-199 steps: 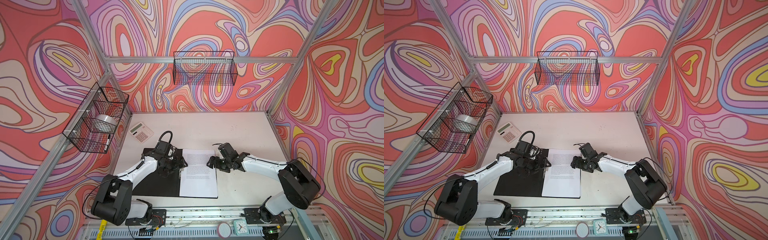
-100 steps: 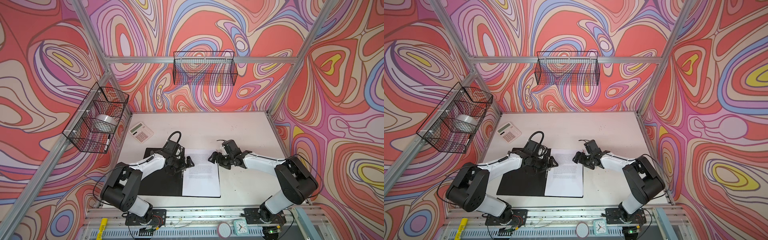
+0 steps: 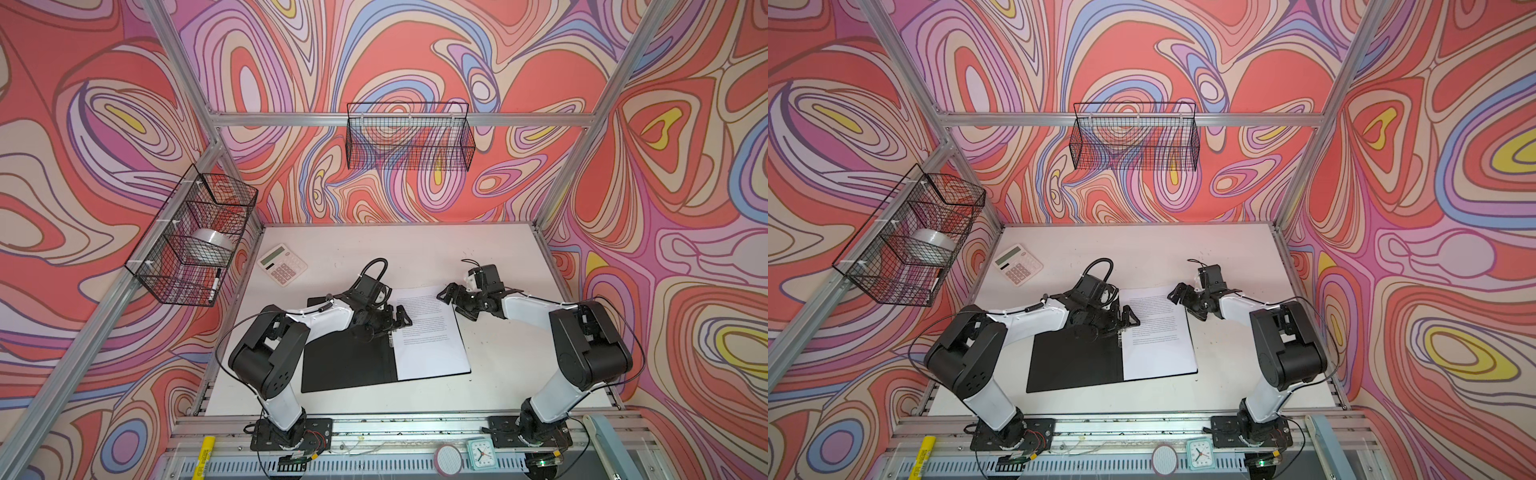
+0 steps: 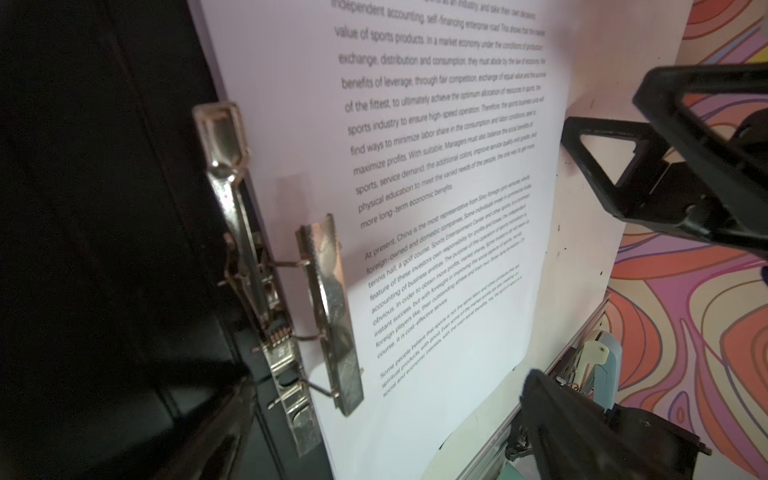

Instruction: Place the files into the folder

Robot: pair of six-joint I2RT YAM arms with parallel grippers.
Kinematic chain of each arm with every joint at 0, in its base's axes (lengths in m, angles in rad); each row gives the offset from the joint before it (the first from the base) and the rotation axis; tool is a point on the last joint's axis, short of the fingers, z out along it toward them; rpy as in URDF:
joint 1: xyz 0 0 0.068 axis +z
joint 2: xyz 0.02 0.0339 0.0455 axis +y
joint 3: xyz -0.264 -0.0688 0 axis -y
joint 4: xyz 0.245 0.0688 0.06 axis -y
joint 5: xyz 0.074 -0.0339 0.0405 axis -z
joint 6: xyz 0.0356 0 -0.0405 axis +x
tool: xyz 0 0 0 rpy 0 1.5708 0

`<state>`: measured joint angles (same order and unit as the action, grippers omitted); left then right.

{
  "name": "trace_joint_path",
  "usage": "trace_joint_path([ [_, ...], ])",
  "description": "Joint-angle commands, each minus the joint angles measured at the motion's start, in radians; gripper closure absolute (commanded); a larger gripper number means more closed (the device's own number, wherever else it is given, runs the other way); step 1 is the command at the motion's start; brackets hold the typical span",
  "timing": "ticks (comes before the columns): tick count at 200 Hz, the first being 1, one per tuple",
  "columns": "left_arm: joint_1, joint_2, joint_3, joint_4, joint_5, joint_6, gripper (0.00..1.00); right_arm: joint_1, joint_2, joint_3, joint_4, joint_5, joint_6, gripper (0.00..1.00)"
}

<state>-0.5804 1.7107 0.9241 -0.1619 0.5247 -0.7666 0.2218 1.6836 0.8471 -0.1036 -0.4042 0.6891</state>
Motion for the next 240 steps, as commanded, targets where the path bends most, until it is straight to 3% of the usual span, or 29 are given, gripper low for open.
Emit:
trace_joint_path([
  [1, -0.038, 0.067, 0.042, 0.021, -0.012, -0.051, 0.0, -0.07, 0.03, 0.013, -0.086, 0.027, -0.058, 0.07],
  [49, -0.054, 0.065, 0.094, 0.005, -0.022, -0.07, 0.0, -0.107, -0.02, 0.146, -0.194, 0.098, -0.15, 0.09],
  [84, -0.015, -0.003, 0.05, -0.02, 0.005, -0.064, 0.0, -0.068, -0.073, 0.173, -0.234, 0.084, -0.173, 0.2],
  [102, 0.023, -0.047, 0.021, -0.01, 0.028, -0.067, 0.0, 0.014, -0.07, 0.189, -0.246, 0.069, -0.188, 0.33],
  [136, 0.102, -0.054, 0.038, 0.009, 0.106, -0.028, 0.0, 0.161, -0.001, 0.225, -0.219, 0.017, -0.188, 0.78],
  [153, 0.137, -0.019, 0.058, 0.044, 0.143, -0.016, 0.0, 0.193, 0.043, 0.24, -0.202, -0.002, -0.182, 0.91],
  [186, 0.163, 0.079, 0.144, 0.07, 0.197, 0.022, 0.0, 0.256, 0.16, 0.318, -0.225, -0.029, -0.194, 0.98],
  [210, 0.162, 0.15, 0.213, 0.072, 0.25, 0.056, 0.0, 0.278, 0.224, 0.368, -0.243, -0.03, -0.194, 0.99],
  [240, 0.163, 0.195, 0.264, 0.038, 0.239, 0.093, 0.0, 0.283, 0.268, 0.402, -0.253, -0.031, -0.191, 1.0],
])
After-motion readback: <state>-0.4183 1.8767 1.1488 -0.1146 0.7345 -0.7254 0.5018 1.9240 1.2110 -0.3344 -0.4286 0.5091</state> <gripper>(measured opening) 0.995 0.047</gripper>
